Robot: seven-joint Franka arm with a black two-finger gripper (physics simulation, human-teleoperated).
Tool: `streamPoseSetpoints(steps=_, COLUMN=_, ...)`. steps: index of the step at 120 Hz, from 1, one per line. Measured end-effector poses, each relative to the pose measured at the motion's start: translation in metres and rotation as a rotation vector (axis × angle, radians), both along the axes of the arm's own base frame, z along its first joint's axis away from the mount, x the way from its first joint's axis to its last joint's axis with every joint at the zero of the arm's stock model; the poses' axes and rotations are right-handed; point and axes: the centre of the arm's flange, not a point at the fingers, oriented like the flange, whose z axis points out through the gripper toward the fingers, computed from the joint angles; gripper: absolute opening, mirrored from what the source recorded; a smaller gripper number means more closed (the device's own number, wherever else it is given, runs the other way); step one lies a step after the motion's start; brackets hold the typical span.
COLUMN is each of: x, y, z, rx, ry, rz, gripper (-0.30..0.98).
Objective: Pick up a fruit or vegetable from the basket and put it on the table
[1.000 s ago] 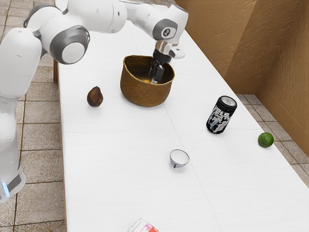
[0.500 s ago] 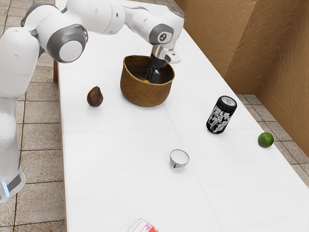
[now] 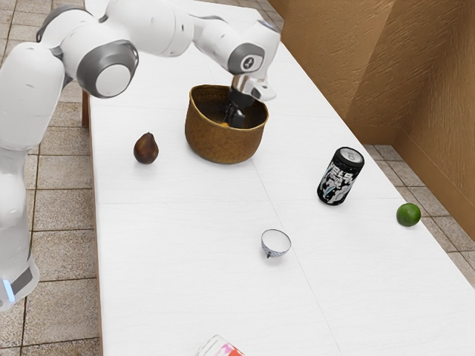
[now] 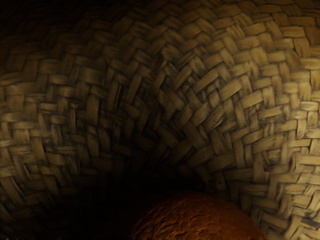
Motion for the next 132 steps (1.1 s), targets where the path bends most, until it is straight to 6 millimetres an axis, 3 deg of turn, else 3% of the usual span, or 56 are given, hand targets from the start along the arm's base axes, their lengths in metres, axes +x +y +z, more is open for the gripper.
streamPoseSetpoints(steps=19, x=0.0, y=0.001, z=-0.001, rx=0.001, ry=-0.001, rz=-0.002, gripper=0.66)
streamPoseSetpoints(steps=44, x=0.002, y=-0.005, z=0.0, rx=-0.005, ry=-0.001, rz=-0.012, gripper=0.45)
streamPoseSetpoints(steps=78, x=0.001, y=-0.01, z=0.009, rx=-0.011, ry=-0.003, rz=-0.018, gripper=0.4)
streamPoseSetpoints(steps=90, x=-0.004, y=-0.009, z=0.03, rx=-0.009, ry=-0.028, rz=-0.017, gripper=0.39)
streamPoseSetpoints(steps=106, x=-0.023, y=-0.016, z=0.099, rx=-0.001, ry=-0.119, rz=-0.027, gripper=0.4)
streamPoseSetpoints(steps=110, x=-0.027, y=-0.026, z=0.116, rx=-0.001, ry=-0.139, rz=-0.042, gripper=0.4)
streamPoseSetpoints(steps=114, x=-0.028, y=-0.049, z=0.136, rx=-0.004, ry=-0.165, rz=-0.081, gripper=0.4)
streamPoseSetpoints(steps=123, x=-0.022, y=-0.125, z=0.164, rx=-0.021, ry=-0.191, rz=-0.21, gripper=0.4)
streamPoseSetpoints(steps=132, x=-0.016, y=-0.208, z=0.171, rx=-0.041, ry=-0.185, rz=-0.35, gripper=0.4)
